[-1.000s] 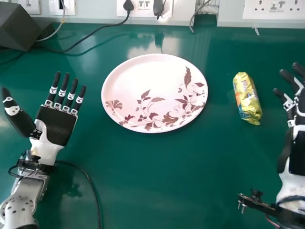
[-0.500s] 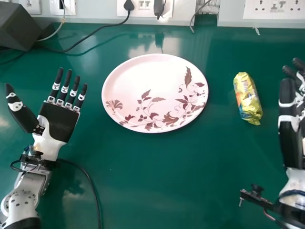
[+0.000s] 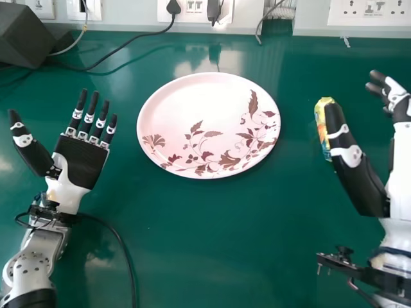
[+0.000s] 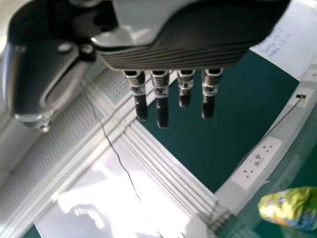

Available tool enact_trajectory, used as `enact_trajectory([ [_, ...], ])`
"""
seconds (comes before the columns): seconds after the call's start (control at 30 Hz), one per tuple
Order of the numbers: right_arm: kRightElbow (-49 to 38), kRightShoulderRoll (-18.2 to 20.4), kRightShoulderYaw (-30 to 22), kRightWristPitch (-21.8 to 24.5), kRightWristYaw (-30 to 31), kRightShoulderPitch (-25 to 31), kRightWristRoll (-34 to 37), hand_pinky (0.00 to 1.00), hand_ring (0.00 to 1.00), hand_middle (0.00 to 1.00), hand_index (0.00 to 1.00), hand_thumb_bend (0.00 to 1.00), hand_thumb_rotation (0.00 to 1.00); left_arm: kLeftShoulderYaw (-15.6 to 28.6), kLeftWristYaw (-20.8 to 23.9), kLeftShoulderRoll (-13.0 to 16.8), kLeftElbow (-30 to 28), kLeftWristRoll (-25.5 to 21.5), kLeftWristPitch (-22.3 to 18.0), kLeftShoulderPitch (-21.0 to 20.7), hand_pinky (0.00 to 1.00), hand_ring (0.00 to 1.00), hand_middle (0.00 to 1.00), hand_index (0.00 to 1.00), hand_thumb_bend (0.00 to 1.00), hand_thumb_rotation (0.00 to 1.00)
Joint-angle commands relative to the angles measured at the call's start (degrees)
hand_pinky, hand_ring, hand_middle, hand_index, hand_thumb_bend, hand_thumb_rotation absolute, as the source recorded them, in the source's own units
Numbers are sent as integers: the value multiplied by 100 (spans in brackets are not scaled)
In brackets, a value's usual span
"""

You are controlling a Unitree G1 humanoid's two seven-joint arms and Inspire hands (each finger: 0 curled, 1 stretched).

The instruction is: Pick up biscuit and place it in the plate

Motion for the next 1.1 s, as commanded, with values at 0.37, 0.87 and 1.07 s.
enact_trajectory([
  [0.37,-72,249,240,193,480,-456,-1596,90,91,88,94,89,83,40,-103,-33,233,49,48,145,65,79,89,97,100,87],
  [0.87,-36,382,374,413,1187,-760,-2849,91,93,90,94,99,87,56,26,-137,133,-4,49,210,83,89,95,100,100,85],
  [1.07,-58,445,396,487,1621,-935,-3420,92,93,90,95,100,85,55,-30,-137,197,-10,50,194,86,87,96,100,100,87],
])
